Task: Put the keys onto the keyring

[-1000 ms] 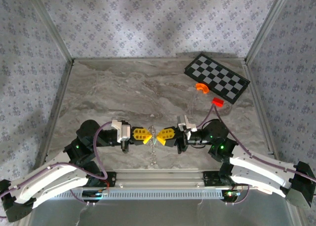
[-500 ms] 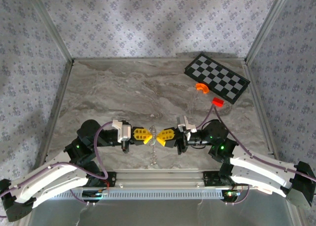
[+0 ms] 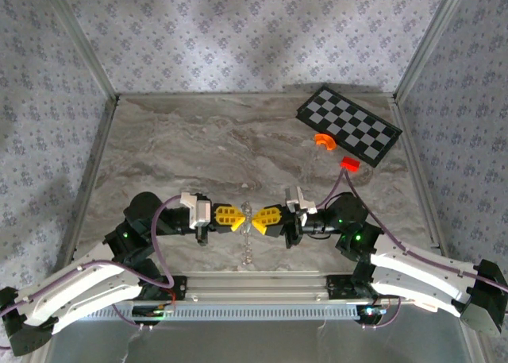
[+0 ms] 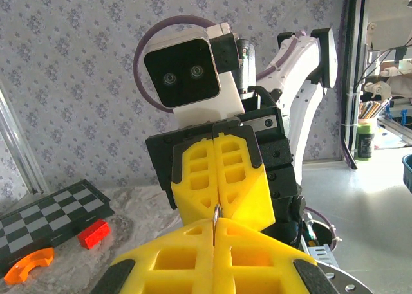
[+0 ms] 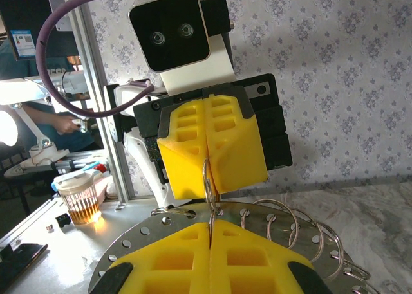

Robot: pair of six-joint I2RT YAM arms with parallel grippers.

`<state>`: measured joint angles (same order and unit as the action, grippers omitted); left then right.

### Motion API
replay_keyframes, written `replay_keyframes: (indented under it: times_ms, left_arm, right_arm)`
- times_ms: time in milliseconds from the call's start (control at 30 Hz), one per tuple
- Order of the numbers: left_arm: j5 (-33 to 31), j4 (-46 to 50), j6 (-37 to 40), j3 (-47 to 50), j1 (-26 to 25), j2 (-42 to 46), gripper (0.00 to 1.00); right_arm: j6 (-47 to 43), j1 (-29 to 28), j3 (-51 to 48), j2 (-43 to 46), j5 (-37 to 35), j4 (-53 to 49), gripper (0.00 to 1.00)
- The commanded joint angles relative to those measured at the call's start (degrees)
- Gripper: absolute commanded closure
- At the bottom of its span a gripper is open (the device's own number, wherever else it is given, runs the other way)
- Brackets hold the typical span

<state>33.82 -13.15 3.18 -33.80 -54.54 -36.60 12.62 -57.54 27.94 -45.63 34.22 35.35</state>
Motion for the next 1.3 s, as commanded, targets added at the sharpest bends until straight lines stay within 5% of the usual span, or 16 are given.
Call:
replay_keyframes:
  times_ms: [0,1267]
  left_arm:
    - [-1.4,0.9,1.1,-0.6,-0.4,-1.1,1.0]
    - [-1.2,8.0,5.3,-3.6,-0.9,-2.2,1.0]
  right_arm:
    - [-0.8,-1.0,0.6,1.3,1.1,4.8,1.0]
    - [-2.1,-1.2,1.0,2.2,-0.3,0.2,1.0]
